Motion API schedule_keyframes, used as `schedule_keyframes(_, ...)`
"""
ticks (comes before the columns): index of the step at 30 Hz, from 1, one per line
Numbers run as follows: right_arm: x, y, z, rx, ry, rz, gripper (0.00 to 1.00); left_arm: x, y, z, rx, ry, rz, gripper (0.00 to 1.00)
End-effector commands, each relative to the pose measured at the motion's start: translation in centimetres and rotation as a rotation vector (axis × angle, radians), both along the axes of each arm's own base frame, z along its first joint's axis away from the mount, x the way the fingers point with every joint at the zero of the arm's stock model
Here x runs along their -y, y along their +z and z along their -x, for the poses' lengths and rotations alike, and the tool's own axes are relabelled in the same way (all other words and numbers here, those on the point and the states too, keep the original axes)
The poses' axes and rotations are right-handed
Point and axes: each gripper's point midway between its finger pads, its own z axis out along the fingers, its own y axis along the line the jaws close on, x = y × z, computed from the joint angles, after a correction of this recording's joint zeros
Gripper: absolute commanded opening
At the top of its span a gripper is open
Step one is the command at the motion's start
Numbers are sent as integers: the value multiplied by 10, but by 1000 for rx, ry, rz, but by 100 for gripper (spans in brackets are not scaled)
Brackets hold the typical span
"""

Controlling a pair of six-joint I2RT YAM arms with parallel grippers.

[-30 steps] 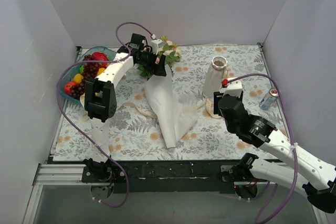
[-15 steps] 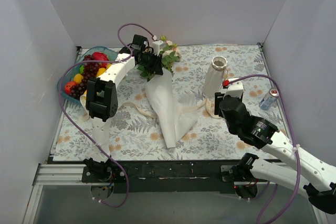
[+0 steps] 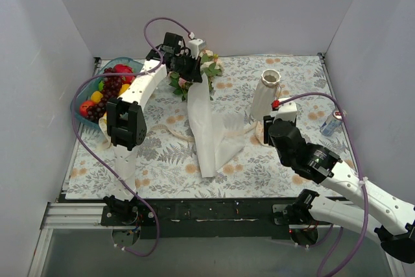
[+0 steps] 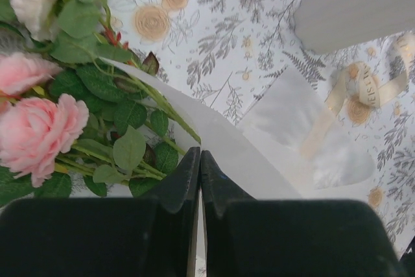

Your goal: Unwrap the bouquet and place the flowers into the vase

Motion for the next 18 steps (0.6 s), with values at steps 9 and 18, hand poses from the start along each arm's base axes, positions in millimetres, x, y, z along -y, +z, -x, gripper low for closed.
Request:
schedule_keyframes(9, -9, -4, 1, 9, 26, -16, 55, 6, 95, 12, 142, 7, 65, 0)
schedule_keyframes(18, -17, -19, 2, -18, 41, -4, 57, -5, 131, 45, 220, -37, 73, 0)
